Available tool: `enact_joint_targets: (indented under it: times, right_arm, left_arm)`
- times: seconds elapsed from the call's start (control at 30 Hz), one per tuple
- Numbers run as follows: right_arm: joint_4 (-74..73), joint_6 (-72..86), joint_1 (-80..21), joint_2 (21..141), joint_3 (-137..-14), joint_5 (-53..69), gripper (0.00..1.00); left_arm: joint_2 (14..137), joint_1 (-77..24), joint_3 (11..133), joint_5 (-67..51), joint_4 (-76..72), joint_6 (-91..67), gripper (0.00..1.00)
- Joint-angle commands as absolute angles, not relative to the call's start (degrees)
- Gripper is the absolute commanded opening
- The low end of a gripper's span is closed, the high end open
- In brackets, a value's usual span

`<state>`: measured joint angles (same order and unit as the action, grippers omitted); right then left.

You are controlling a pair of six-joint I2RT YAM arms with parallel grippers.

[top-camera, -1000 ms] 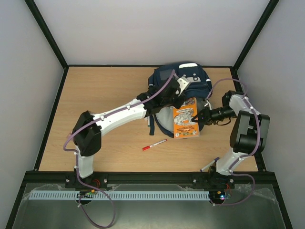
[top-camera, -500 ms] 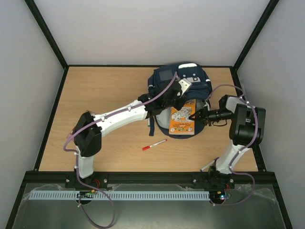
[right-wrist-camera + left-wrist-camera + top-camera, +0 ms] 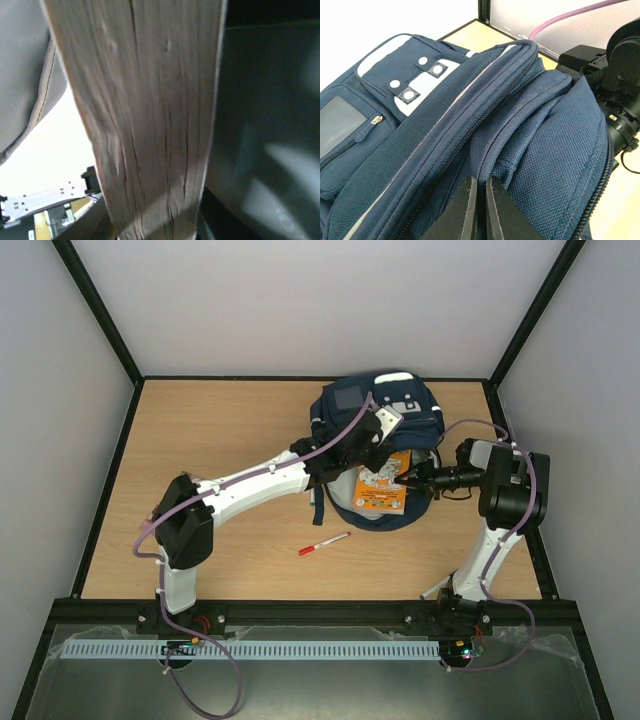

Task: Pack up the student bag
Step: Place the book in the student bag.

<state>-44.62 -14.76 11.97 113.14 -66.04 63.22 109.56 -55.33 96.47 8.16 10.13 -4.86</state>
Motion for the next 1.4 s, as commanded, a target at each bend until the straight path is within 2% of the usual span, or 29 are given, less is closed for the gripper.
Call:
enact_joint_targets:
  times: [0.0, 0.23, 0.37, 0.63, 0.87, 1.07, 1.2, 1.37]
  right_arm:
    - [-45.4, -14.23, 11.69, 112.15, -65.1, 63.36, 0.37]
    - [-40.49, -10.89, 11.73, 102.44, -60.06, 55.54, 0.61]
    - [-37.56, -8.89, 11.78, 95.6, -57.69, 46.8, 0.63]
    - [-39.74, -15.2, 11.56, 79.97, -53.98, 34.27, 0.62]
    - [-40.31, -35.15, 8.93, 65.2, -50.51, 26.79, 0.52]
    - [-40.59, -45.67, 1.84, 55.93, -47.32, 20.54, 0.47]
    - [-39.24, -48.5, -4.42, 53.63, -45.63, 15.8, 0.44]
    - [-36.2, -51.08, -13.36, 53.8, -42.21, 6.66, 0.44]
  left_arm:
    - [106.54, -56.6, 96.55, 6.99, 4.2, -5.05, 0.02]
    - [106.13, -56.58, 95.78, 7.46, 4.09, -4.92, 0.02]
    - [105.74, -56.6, 94.79, 7.36, 3.33, -5.38, 0.02]
    - [105.38, -56.6, 94.22, 7.67, 3.43, -5.93, 0.02]
    - [105.83, -56.42, 94.95, 6.76, 2.89, -6.77, 0.02]
    - [106.81, -56.37, 96.36, 5.85, 3.5, -7.29, 0.02]
    - [106.99, -56.34, 96.98, 5.41, 3.68, -7.47, 0.02]
    - [107.0, -56.34, 97.3, 5.34, 4.23, -7.38, 0.02]
